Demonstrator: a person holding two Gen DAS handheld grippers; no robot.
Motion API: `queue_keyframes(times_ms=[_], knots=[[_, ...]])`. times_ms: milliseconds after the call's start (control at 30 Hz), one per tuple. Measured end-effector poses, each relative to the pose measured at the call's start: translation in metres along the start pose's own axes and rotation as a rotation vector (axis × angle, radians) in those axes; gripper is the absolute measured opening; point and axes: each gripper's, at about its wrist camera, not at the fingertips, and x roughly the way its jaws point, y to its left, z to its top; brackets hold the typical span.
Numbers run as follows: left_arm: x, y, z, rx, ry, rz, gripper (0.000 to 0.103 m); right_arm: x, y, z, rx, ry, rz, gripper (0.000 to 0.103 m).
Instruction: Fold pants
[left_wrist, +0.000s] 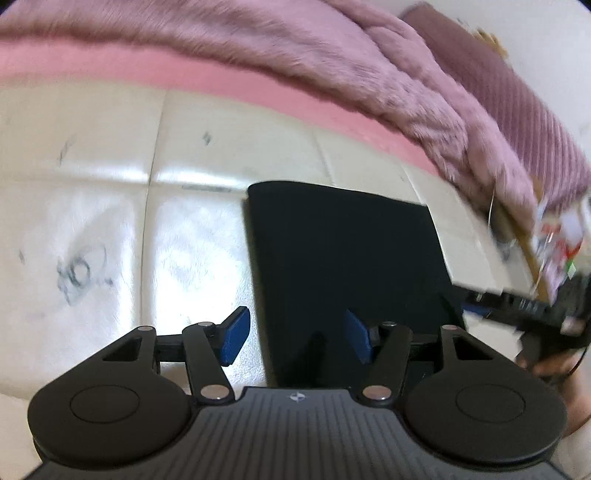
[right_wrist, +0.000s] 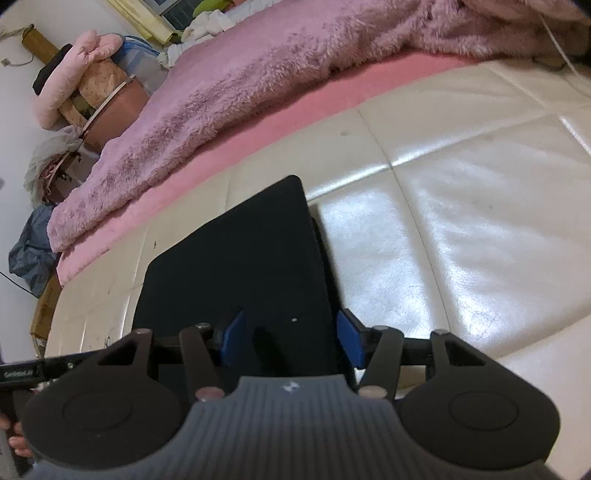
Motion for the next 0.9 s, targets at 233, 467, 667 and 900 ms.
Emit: queue_keyframes(times_ms=[233, 467, 667, 900], knots=[[0.028, 0.033, 0.002, -0.161, 0.037, -0.113, 0.066, 0.023, -0.025, 0.004, 0.098, 0.038, 0.095, 0.045], [0.045, 0.038, 0.007, -0.174, 0.017, -0.193, 0.066, 0.046, -0.044, 0.014, 0.184, 0.085, 0.234, 0.036], [0.051, 0.056, 0.009, -0.279, 0.024, -0.234, 0.030, 0.060, -0.056, 0.020, 0.231, 0.121, 0.305, 0.022], [0.039, 0.050, 0.017, -0.267, -0.005, -0.199, 0.020, 0.051, -0.044, 0.022, 0.242, 0.107, 0.306, 0.012]])
